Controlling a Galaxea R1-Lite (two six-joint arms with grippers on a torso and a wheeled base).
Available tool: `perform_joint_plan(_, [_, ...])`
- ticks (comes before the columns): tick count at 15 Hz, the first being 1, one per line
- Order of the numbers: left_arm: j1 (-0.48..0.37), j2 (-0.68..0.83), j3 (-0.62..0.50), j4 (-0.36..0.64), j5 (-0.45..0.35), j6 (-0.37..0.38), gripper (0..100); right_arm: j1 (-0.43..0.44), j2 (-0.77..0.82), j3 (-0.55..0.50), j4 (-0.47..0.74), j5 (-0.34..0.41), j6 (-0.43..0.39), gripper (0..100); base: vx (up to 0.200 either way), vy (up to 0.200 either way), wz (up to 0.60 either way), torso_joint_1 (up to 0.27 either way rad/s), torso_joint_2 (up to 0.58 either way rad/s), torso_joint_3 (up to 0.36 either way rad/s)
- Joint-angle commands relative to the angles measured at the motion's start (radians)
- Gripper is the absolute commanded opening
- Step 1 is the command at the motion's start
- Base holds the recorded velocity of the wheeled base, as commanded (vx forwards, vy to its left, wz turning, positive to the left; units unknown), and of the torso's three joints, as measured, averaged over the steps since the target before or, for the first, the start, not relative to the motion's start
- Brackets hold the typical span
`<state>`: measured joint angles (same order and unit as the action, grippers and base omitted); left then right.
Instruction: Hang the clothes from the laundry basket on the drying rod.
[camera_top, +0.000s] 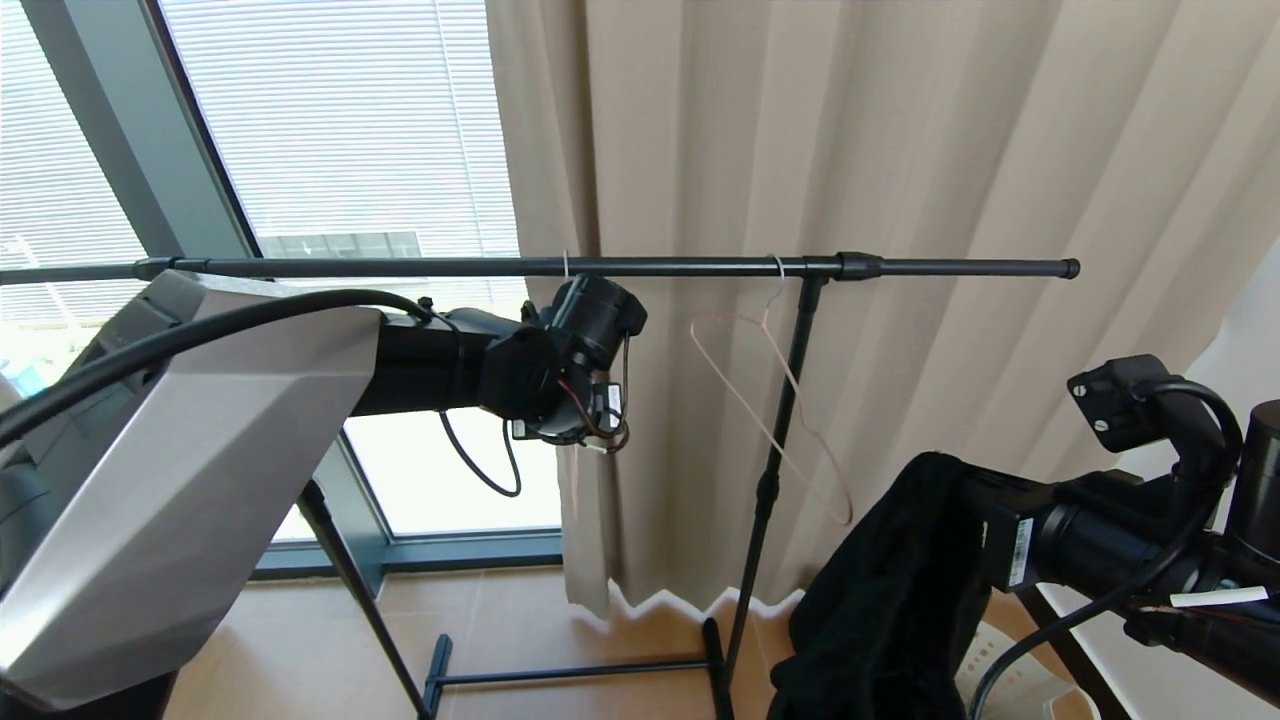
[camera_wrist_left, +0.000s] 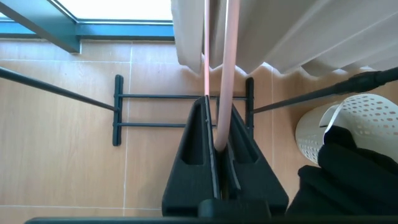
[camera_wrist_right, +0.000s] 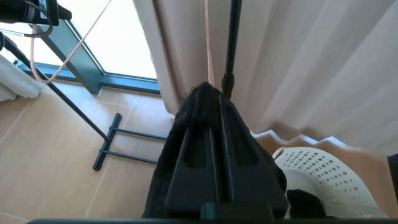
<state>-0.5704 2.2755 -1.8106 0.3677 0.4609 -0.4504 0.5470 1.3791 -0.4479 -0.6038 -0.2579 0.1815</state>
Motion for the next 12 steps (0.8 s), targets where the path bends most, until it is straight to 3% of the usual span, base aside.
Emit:
perform_joint_plan(1, [-0.016,-0.039,0.008,-0.001,0.001,-0.001,0,0.001,0.0,0.0,-0.001,0.0,0.001,0,0.0,0.0,0.0,0.0,0.0,0.0])
perform_joint_plan(12, [-0.072,-0.176,0.143,-0.013,0.002,0.009,0,0.001,0.001,0.0,-0.002,0.0,0.0,0,0.0,0.0,0.0,0.0,0.0,0.0])
